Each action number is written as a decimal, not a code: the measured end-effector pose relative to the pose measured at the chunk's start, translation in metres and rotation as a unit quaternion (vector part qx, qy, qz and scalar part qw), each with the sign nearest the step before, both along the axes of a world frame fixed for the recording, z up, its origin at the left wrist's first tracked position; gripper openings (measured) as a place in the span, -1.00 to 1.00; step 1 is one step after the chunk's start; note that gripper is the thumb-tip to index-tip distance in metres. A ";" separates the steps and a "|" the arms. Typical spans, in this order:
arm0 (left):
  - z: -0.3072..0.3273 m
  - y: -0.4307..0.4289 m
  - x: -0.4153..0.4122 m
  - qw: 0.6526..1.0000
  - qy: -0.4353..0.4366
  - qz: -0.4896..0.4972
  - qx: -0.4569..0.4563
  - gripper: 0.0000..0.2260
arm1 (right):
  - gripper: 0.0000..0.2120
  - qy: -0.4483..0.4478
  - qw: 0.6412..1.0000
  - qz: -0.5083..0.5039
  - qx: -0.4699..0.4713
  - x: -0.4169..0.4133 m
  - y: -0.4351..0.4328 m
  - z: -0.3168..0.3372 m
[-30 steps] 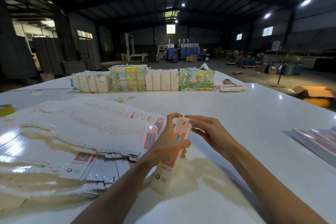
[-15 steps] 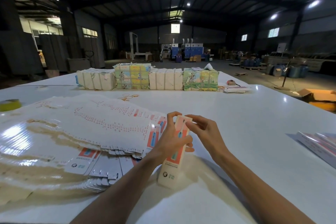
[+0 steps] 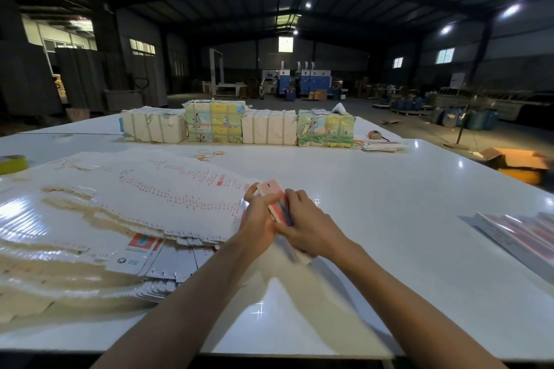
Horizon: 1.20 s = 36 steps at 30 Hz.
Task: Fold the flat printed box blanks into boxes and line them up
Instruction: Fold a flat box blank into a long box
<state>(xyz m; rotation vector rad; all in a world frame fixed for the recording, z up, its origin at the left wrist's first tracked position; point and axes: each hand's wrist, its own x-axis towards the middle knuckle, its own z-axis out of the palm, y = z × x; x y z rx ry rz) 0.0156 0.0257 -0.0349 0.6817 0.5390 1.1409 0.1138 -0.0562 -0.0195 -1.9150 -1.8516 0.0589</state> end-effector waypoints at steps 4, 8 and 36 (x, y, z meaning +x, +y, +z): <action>0.006 -0.003 -0.005 0.990 0.106 -0.045 0.084 -0.57 | -0.57 -0.062 0.996 -0.053 0.024 0.004 0.000 -0.006; -0.008 0.016 -0.019 0.732 0.544 0.124 0.391 -0.63 | -0.60 -0.043 0.989 -0.133 0.041 0.043 -0.009 -0.011; -0.005 0.017 -0.038 0.443 0.786 0.198 0.382 -0.71 | -0.46 -0.320 0.821 -0.469 -0.065 0.250 -0.133 -0.020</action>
